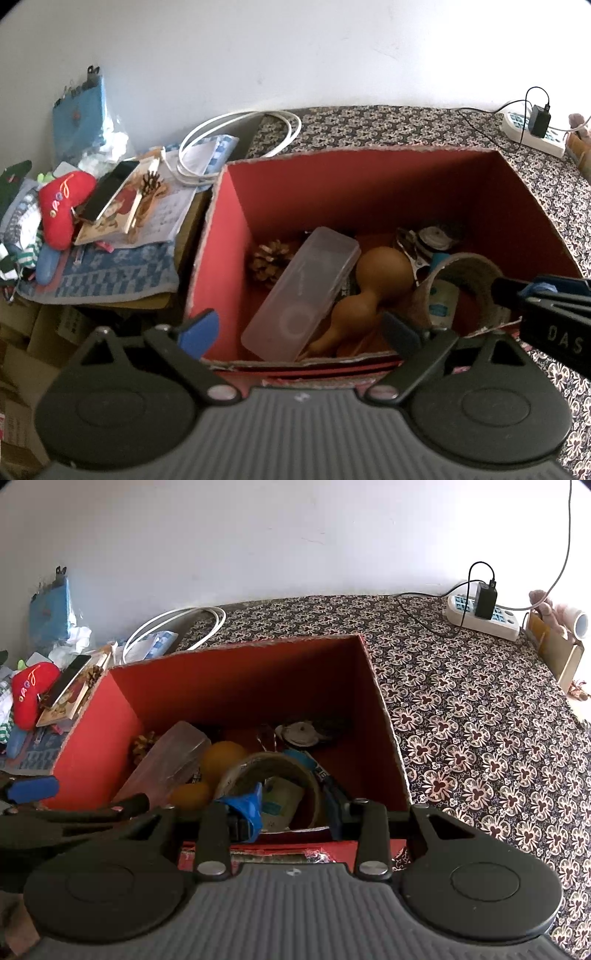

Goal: Organize rigid objects

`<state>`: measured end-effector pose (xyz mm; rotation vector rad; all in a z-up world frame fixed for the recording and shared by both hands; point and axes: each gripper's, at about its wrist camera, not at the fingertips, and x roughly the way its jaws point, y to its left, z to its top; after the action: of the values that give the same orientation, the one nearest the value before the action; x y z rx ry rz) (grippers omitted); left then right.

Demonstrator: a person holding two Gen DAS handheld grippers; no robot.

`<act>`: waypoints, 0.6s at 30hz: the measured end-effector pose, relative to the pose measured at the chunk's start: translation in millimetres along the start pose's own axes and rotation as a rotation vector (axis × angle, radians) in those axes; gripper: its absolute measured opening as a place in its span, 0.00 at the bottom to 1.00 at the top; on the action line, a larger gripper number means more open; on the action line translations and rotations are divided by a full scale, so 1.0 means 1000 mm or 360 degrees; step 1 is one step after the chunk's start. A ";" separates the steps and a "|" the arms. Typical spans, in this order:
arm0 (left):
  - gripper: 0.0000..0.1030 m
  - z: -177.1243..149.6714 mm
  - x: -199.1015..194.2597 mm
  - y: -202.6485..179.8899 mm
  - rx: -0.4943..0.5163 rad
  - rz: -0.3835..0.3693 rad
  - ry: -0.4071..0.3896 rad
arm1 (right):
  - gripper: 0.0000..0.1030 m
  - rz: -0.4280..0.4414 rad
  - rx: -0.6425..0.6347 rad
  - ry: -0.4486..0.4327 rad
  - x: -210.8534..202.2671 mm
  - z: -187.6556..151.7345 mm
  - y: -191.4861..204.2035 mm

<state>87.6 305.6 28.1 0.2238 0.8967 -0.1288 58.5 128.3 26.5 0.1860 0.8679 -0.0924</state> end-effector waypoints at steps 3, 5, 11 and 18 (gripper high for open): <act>0.92 0.000 -0.002 -0.001 0.0006 0.0002 -0.0012 | 0.18 0.0004 0.0004 -0.0011 -0.002 0.001 -0.001; 0.92 0.002 -0.005 -0.002 0.0013 0.0005 -0.0028 | 0.18 0.0004 0.0003 -0.0024 -0.004 0.003 0.000; 0.92 0.008 -0.010 0.000 0.0012 0.0010 -0.0071 | 0.18 0.0015 0.0011 -0.0084 -0.013 0.010 0.001; 0.92 0.007 -0.009 0.003 -0.0008 -0.0005 -0.0060 | 0.18 0.0047 0.0023 -0.0081 -0.013 0.007 0.001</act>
<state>87.7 306.9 39.5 0.2148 0.8601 -0.1335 55.0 128.1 41.0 0.2094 0.8139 -0.0754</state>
